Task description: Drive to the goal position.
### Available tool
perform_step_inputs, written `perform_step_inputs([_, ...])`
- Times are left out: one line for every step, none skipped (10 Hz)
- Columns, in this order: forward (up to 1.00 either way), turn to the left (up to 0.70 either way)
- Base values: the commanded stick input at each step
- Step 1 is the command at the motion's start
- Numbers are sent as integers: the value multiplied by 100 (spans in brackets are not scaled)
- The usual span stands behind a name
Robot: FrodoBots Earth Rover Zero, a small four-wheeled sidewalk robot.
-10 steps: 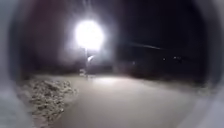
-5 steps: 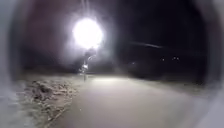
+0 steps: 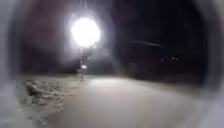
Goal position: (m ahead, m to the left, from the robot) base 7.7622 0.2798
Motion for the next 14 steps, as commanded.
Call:
perform_step_inputs([100,0])
perform_step_inputs([100,0])
perform_step_inputs([100,0])
perform_step_inputs([100,0])
perform_step_inputs([100,0])
perform_step_inputs([100,0])
perform_step_inputs([100,0])
perform_step_inputs([100,0])
perform_step_inputs([100,0])
perform_step_inputs([100,0])
perform_step_inputs([100,0])
perform_step_inputs([100,0])
perform_step_inputs([100,17])
perform_step_inputs([100,40])
